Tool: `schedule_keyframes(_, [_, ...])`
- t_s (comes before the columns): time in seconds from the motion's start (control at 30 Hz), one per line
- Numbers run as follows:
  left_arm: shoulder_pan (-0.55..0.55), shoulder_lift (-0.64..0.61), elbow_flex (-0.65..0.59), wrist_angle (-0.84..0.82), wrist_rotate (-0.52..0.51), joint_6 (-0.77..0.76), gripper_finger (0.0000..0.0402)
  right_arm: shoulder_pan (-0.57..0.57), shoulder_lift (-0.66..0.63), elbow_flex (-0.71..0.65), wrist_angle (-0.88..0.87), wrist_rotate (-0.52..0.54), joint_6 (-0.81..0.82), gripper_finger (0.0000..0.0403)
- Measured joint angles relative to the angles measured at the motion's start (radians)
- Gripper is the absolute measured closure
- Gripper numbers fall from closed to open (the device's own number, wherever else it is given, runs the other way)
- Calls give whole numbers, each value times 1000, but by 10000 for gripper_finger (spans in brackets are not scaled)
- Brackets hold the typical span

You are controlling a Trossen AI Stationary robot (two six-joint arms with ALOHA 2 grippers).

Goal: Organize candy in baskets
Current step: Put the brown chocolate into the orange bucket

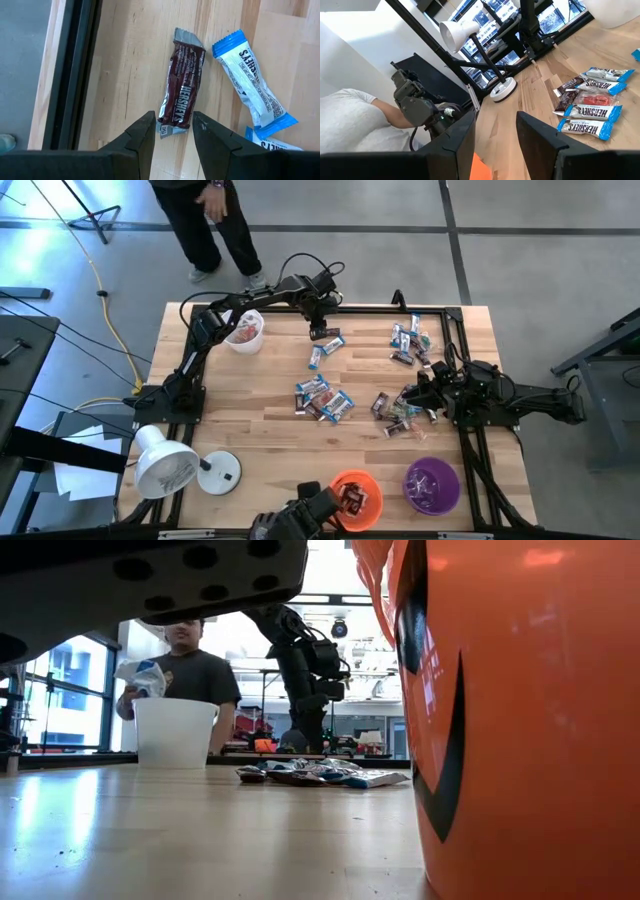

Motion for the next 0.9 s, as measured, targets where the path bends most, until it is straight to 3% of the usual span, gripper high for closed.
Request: schedule_keyframes(0.9, [-33, -1, 0, 111, -9, -13, 285, 0, 0, 0, 0, 0, 0, 265])
